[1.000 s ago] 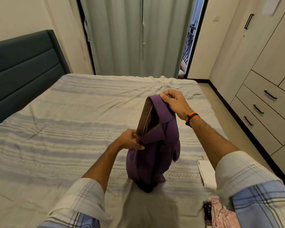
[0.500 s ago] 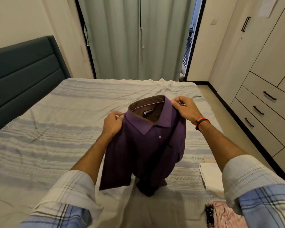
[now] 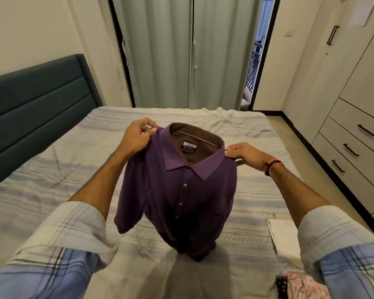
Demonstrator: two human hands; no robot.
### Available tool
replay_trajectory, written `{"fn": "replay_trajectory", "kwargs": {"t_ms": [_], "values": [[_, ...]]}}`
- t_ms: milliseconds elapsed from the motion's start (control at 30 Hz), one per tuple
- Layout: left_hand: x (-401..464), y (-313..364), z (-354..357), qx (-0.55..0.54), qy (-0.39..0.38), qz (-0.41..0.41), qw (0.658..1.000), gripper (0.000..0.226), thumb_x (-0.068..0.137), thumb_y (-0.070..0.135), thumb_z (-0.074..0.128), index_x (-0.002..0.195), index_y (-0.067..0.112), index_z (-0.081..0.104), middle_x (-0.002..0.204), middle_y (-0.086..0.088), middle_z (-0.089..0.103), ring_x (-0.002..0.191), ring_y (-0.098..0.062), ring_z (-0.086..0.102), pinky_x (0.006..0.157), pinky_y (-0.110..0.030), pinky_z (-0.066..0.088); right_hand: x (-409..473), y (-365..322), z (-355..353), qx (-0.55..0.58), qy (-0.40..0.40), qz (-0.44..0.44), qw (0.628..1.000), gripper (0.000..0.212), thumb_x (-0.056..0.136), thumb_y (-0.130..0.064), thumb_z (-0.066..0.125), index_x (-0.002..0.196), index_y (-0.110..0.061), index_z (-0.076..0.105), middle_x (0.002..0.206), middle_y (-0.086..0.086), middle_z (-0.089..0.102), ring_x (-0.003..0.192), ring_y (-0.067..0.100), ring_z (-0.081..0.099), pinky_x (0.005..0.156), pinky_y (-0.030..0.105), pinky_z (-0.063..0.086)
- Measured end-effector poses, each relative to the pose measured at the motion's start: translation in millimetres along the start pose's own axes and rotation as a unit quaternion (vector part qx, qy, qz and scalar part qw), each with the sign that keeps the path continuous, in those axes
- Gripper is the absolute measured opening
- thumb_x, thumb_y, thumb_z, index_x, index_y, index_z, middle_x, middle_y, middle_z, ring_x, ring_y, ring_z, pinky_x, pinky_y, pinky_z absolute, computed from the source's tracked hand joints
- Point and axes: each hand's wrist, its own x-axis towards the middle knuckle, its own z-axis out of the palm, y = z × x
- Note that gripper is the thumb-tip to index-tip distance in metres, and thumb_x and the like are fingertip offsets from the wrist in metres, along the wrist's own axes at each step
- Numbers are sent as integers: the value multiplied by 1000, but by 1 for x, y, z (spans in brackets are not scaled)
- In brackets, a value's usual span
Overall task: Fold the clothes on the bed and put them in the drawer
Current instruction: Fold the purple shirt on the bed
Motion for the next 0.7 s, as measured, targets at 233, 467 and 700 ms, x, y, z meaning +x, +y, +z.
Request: {"fn": "replay_trajectory", "kwargs": {"t_ms": [233, 467, 700], "values": [[0, 8, -20, -1, -37, 20, 999, 13, 92, 8, 60, 88, 16, 69, 85, -18, 70, 73, -16, 57, 72, -28, 45, -2, 2, 1, -12, -75, 9, 997, 18, 89, -20, 72, 106, -18, 67, 96, 12, 73, 88, 23, 69, 80, 36, 57], [-2, 24, -23, 19, -83, 53, 995, 12, 94, 10, 60, 89, 13, 70, 88, -14, 71, 76, -15, 58, 72, -26, 46, 5, -2, 27, -224, -98, 3, 970, 18, 77, -28, 84, 69, -16, 74, 64, -3, 65, 63, 10, 57, 69, 30, 50], [-4, 11, -29, 35, -91, 31, 995, 16, 94, 14, 61, 83, 23, 69, 87, -8, 72, 77, -13, 60, 78, -31, 48, 10, 6, 32, -208, 41, -14, 977, 38, 63, -30, 93, 62, -15, 58, 59, -5, 55, 58, 12, 51, 59, 25, 41]]}}
